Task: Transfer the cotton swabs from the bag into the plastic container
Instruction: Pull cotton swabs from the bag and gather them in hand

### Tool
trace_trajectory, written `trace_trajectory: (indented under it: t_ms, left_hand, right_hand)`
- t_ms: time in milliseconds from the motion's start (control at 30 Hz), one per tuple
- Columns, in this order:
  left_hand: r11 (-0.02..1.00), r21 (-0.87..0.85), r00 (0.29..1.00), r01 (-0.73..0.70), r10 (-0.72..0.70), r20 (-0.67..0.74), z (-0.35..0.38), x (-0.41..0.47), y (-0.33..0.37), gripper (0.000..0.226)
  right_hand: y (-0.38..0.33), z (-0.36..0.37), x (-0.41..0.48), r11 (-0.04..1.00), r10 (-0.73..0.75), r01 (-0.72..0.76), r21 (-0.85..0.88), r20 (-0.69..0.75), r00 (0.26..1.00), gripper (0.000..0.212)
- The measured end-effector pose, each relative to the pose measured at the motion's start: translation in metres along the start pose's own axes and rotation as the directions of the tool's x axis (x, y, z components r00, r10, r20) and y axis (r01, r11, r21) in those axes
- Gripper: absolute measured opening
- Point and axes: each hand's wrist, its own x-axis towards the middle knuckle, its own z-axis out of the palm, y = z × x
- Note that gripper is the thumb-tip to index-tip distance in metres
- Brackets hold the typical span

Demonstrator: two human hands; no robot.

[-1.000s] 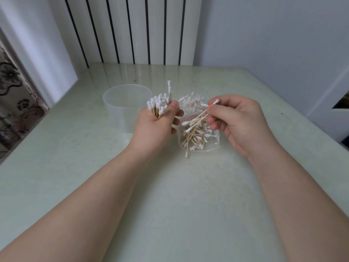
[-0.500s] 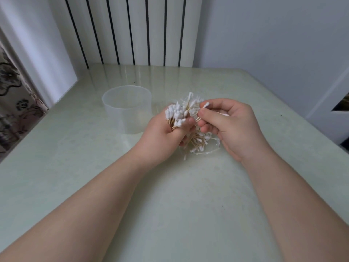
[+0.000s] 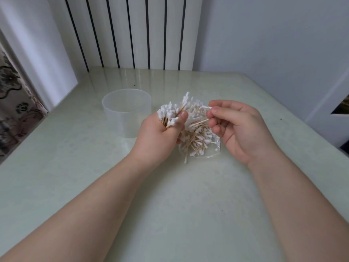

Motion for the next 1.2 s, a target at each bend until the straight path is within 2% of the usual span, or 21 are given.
trace_trajectory:
  t_ms: [100,200,267,333,533,633,800,900,967,1033,1200]
  left_hand:
    - [0.996,-0.075,0.999,0.042,-0.044,-0.022,0.000,0.002,-0.001,0.025]
    - [0.990,-0.138,0.996,0.010,0.003,0.091,0.002,-0.001,0.001,0.021]
    - [0.989,-0.139,0.980,-0.039,0.065,0.189,0.003,-0.004,0.002,0.024]
    - [0.992,-0.113,0.971,-0.063,0.087,0.221,0.005,-0.005,0.003,0.031]
    - [0.990,-0.121,0.993,0.075,-0.062,0.105,0.005,-0.003,0.005,0.045]
    - [0.978,-0.161,0.990,0.131,-0.120,0.078,0.006,-0.003,0.007,0.041]
    - [0.930,-0.310,0.980,0.197,-0.195,0.038,0.006,0.001,0.003,0.038]
    - [0.939,-0.292,0.984,0.180,-0.176,0.041,0.004,0.001,0.000,0.045]
    - [0.946,-0.282,0.986,0.159,-0.141,0.083,0.004,-0.001,0.002,0.032]
    - [0.943,-0.288,0.985,0.166,-0.143,0.099,0.004,-0.002,0.004,0.031]
    - [0.887,-0.392,0.968,0.245,-0.246,0.050,0.004,0.000,0.004,0.027]
  right_hand:
    - [0.000,0.000,-0.001,0.999,0.039,-0.039,-0.012,0.052,0.998,0.013]
    - [0.004,0.003,-0.002,0.999,0.041,-0.040,-0.009,0.100,0.994,0.013]
    - [0.007,0.005,-0.002,0.999,0.031,-0.032,0.007,0.113,0.993,0.014]
    - [0.009,0.007,-0.002,1.000,0.017,-0.018,0.006,0.099,0.995,0.014]
    - [0.007,0.002,0.004,0.994,-0.080,0.073,-0.077,-0.082,0.993,0.021]
    - [0.007,-0.001,0.005,0.987,-0.097,0.081,-0.142,-0.114,0.989,0.030]
    - [0.014,-0.001,0.004,0.958,-0.116,0.108,-0.266,-0.016,0.993,0.024]
    - [0.016,0.003,0.002,0.949,-0.128,0.125,-0.288,0.007,0.992,0.017]
    - [0.018,0.006,0.001,0.935,-0.140,0.135,-0.328,0.009,0.990,0.015]
    - [0.019,0.008,-0.001,0.921,-0.155,0.152,-0.360,0.022,0.988,0.012]
    - [0.021,0.010,-0.003,0.893,-0.208,0.233,-0.386,0.107,0.972,0.020]
